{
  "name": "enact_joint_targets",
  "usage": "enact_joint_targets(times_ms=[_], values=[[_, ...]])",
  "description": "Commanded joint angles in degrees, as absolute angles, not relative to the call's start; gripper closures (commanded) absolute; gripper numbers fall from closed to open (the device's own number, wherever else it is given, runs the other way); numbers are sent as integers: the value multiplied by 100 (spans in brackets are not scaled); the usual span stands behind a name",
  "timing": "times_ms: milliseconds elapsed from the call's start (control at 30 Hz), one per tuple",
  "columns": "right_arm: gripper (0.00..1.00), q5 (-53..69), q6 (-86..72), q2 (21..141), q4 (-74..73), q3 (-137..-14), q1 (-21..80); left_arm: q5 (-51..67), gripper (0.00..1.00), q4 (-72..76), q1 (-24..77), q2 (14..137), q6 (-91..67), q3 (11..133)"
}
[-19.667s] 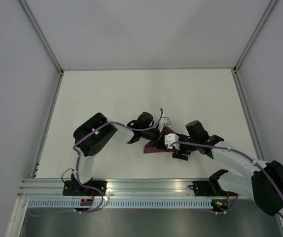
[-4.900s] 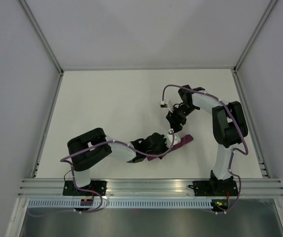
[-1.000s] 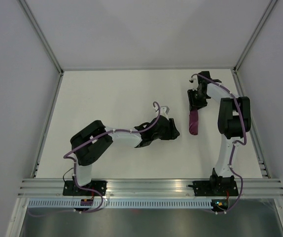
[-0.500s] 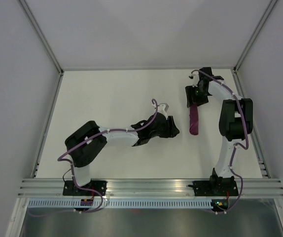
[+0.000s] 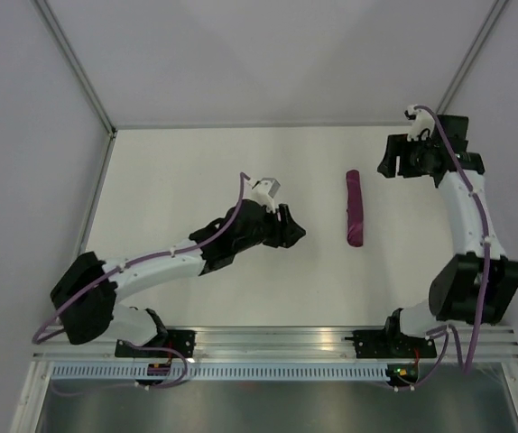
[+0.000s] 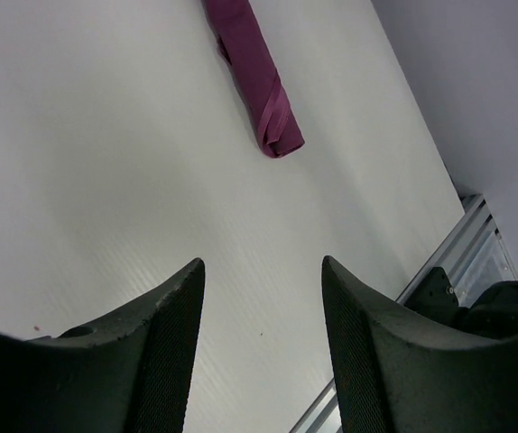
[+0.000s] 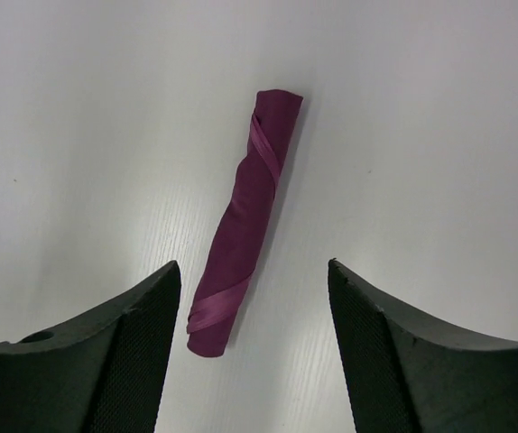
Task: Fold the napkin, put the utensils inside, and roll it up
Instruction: Roll the napkin with the utensil
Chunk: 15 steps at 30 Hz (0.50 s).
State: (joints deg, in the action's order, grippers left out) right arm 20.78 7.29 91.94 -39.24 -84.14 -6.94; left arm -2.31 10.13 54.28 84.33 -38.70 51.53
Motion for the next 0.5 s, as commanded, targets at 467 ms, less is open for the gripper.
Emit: enact_joint_targets(times_ms=[467], values=[[16, 3137, 1380, 5633, -3366, -5774, -1371, -510, 34, -905, 4632, 5195, -2602, 4122]])
